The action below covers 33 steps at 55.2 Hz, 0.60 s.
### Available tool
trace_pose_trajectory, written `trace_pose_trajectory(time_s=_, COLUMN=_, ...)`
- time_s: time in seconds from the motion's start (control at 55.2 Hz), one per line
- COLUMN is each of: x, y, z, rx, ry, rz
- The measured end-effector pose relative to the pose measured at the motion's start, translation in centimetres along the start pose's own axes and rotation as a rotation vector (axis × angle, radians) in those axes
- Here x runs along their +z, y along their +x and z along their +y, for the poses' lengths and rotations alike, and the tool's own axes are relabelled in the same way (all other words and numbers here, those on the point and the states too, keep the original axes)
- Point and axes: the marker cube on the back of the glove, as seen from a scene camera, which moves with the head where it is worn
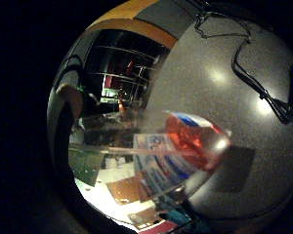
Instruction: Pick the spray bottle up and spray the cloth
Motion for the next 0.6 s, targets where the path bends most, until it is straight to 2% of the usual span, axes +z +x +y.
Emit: trace_pose_trajectory(time_s=0.598, x=0.0, y=0.5, z=-0.7, rx=-0.024, ry=0.045, rz=-0.001)
